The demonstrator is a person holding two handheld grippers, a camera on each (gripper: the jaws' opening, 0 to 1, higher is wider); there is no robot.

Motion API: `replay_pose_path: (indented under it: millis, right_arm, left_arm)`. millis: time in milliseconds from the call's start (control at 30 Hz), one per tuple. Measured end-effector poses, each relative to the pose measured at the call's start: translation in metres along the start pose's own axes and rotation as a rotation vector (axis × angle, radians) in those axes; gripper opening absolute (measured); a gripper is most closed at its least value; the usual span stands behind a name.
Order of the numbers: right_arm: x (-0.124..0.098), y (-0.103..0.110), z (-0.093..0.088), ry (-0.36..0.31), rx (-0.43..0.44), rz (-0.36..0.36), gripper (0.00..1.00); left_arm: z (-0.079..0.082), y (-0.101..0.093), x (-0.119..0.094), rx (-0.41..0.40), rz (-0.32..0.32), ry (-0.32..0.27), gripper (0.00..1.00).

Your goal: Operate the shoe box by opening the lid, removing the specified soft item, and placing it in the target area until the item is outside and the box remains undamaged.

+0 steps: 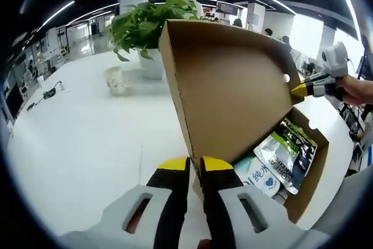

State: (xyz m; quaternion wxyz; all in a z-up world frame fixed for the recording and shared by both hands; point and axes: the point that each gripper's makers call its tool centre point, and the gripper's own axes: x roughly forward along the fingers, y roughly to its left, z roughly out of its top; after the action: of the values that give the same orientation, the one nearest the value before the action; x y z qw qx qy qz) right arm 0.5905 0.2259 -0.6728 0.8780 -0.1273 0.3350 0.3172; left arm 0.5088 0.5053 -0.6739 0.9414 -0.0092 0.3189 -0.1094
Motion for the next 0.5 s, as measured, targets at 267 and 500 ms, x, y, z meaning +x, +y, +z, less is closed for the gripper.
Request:
replay_pose_path:
  millis: [267, 500]
  right_arm:
    - [0.0030, -0.0002, 0.0013, 0.020, 0.002, 0.004, 0.00]
    - [0.0081, -0.0032, 0.0037, 0.023, 0.012, -0.008, 0.00]
  left_arm:
    - [0.0015, 0.0061, 0.0056, -0.052, 0.016, 0.012, 0.03]
    - [0.0023, 0.0080, 0.0090, -0.068, 0.019, 0.029, 0.03]
